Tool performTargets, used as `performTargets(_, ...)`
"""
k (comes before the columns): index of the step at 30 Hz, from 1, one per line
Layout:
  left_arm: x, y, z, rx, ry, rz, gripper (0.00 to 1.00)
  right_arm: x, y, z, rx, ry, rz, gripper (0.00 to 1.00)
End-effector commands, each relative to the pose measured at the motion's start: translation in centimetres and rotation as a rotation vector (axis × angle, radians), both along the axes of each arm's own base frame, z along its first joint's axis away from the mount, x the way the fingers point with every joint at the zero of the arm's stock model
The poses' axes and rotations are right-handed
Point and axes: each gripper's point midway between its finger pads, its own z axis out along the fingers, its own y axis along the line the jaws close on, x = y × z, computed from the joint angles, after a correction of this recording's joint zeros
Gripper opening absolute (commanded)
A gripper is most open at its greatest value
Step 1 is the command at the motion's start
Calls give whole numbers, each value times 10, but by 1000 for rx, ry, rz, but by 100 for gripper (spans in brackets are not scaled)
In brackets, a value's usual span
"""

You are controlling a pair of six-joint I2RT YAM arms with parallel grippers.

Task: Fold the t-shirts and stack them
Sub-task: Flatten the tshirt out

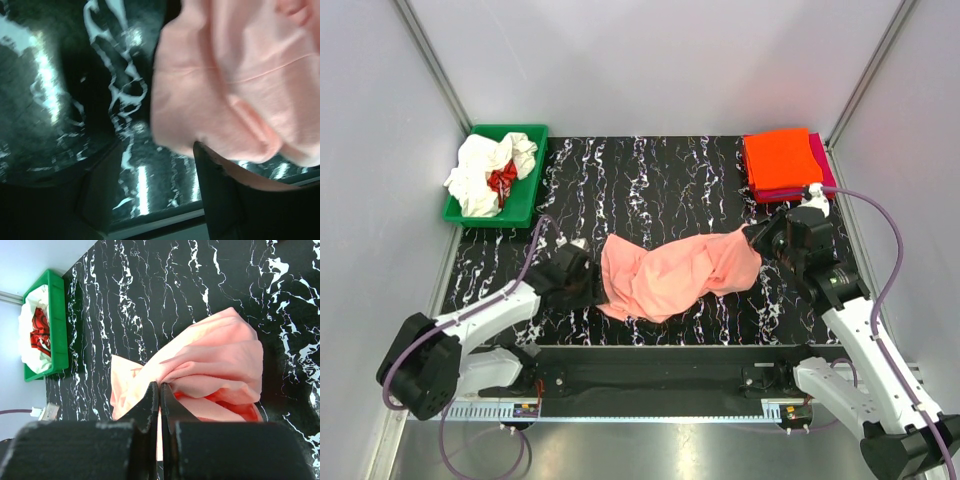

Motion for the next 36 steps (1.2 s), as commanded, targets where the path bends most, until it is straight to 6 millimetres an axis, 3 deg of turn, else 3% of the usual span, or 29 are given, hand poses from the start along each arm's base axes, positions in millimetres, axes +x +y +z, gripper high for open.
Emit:
performTargets(1, 31, -30, 15, -123, -120, 17, 65, 4, 1, 3, 14, -13, -9, 0)
performTargets(3, 31, -34, 9, -136, -106, 19, 65, 4, 1, 0, 16, -7, -11, 0)
performTargets(5, 35, -36, 2, -128, -99, 26, 54, 5, -3, -1, 3, -8, -31, 0)
performTargets(6, 38, -36, 2, -117, -103, 23, 40, 6, -5, 2, -2, -16, -37, 0)
performTargets(7, 45, -36, 8, -92, -108, 30, 14, 8, -6, 4, -13, -23, -38, 0)
performTargets(8, 54, -31, 14, -49, -138, 31, 4, 11, -9, 8, -31, -32, -52, 0)
performTargets(9, 62, -28, 25, -23, -162, 34, 0, 15, -12, 26, -49, -71, -57, 0)
performTargets(11, 91, -20, 78, 39, -264, 73, 0, 22, -23, 40, -90, -93, -113, 0)
performTargets(12, 101, -15, 101, 69, -316, 73, 0, 24, -28, 65, -103, -143, -128, 0)
performTargets(13, 117, -10, 155, 70, -416, 110, 0, 26, -32, 73, -123, -151, -146, 0)
performTargets(14, 124, -6, 182, 71, -471, 124, 0, 28, -40, 85, -144, -175, -183, 0)
performTargets(15, 128, -2, 210, 80, -525, 122, 0, 27, -44, 111, -153, -227, -197, 0)
performTargets(16, 131, 1, 260, 44, -611, 142, 0, 28, -47, 119, -167, -239, -209, 0)
performTargets(17, 131, 4, 301, 19, -677, 146, 0, 26, -54, 140, -179, -275, -232, 0)
performTargets(21, 124, 7, 365, -37, -772, 142, 0, 17, -62, 170, -185, -334, -256, 0)
performTargets(27, 107, 17, 389, -45, -805, 128, 0, -5, -77, 177, -197, -359, -293, 0)
performTargets(31, 104, 22, 393, -28, -811, 127, 0, -16, -79, 183, -188, -380, -290, 0)
performTargets(36, 125, 25, 376, 38, -768, 138, 0, -21, -80, 183, -189, -379, -282, 0)
